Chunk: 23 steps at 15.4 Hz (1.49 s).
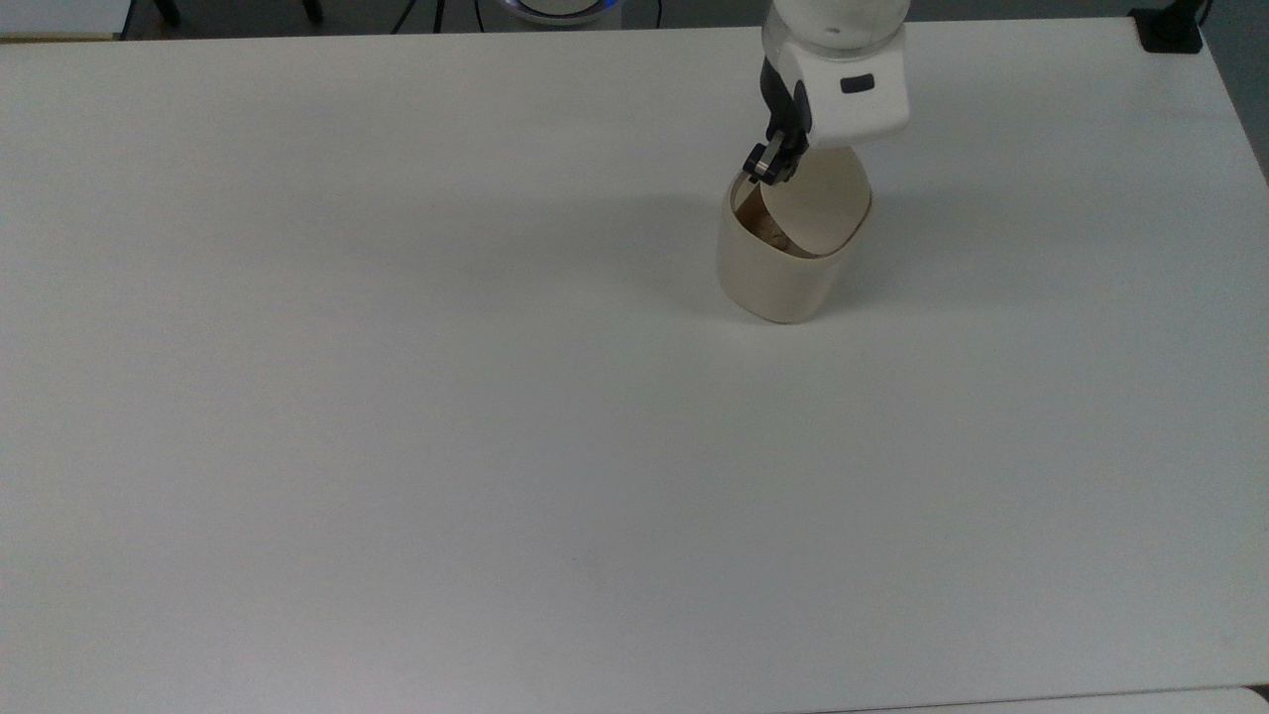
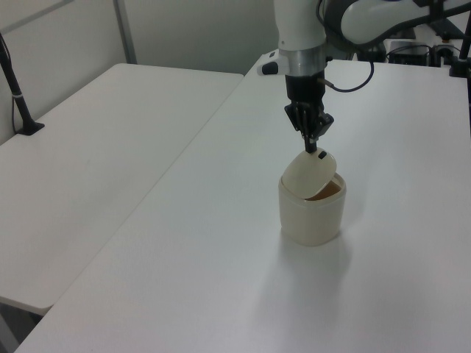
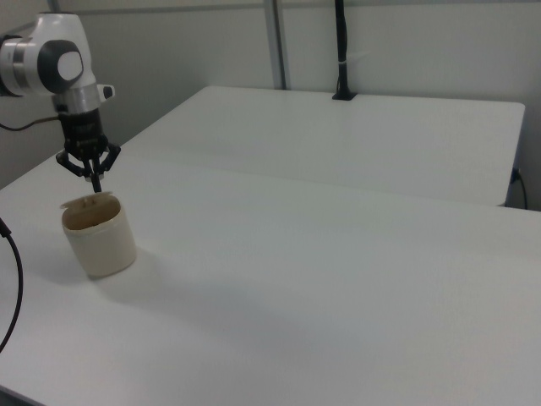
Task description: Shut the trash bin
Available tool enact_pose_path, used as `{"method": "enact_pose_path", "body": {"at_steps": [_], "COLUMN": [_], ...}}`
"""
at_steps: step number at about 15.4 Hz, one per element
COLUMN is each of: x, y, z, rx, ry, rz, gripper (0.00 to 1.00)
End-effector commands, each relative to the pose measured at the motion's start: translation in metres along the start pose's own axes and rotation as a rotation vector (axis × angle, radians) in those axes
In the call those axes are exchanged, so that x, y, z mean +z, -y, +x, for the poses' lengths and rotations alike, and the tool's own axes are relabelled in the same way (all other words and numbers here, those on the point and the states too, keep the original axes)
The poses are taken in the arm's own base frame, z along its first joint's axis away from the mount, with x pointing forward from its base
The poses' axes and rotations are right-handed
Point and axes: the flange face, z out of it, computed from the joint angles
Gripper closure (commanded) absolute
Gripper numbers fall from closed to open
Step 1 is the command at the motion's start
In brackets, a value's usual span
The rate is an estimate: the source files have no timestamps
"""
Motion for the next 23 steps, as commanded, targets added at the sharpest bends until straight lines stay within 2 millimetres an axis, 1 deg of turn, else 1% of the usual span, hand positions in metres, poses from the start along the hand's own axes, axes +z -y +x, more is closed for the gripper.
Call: {"method": "enact_pose_path", "body": {"at_steps": [1,2,6,9,12,14,16,18,19,20,21,23], "x": [0.029,0.038,0.058,0.070,0.078,0.079,0.068,0.034,0.018,-0.011,-0.023,-0.044], "y": [0.008,0.009,0.012,0.010,0.008,0.006,0.007,0.009,0.011,0.012,0.006,-0.005], "z": [-0.002,0.003,0.012,0.014,0.018,0.018,0.016,0.002,-0.008,-0.025,-0.039,-0.065], "rx": [-0.038,-0.037,-0.045,-0.047,-0.047,-0.022,-0.019,0.000,0.008,0.035,0.084,0.210], "ry": [0.072,0.086,0.112,0.135,0.134,0.141,0.134,0.107,0.103,0.084,0.084,0.079], "rz": [0.007,0.014,0.028,0.027,0.023,0.009,0.004,-0.008,-0.007,-0.015,-0.012,-0.012], "gripper": [1.00,1.00,1.00,1.00,1.00,1.00,1.00,1.00,1.00,1.00,0.99,0.93]}}
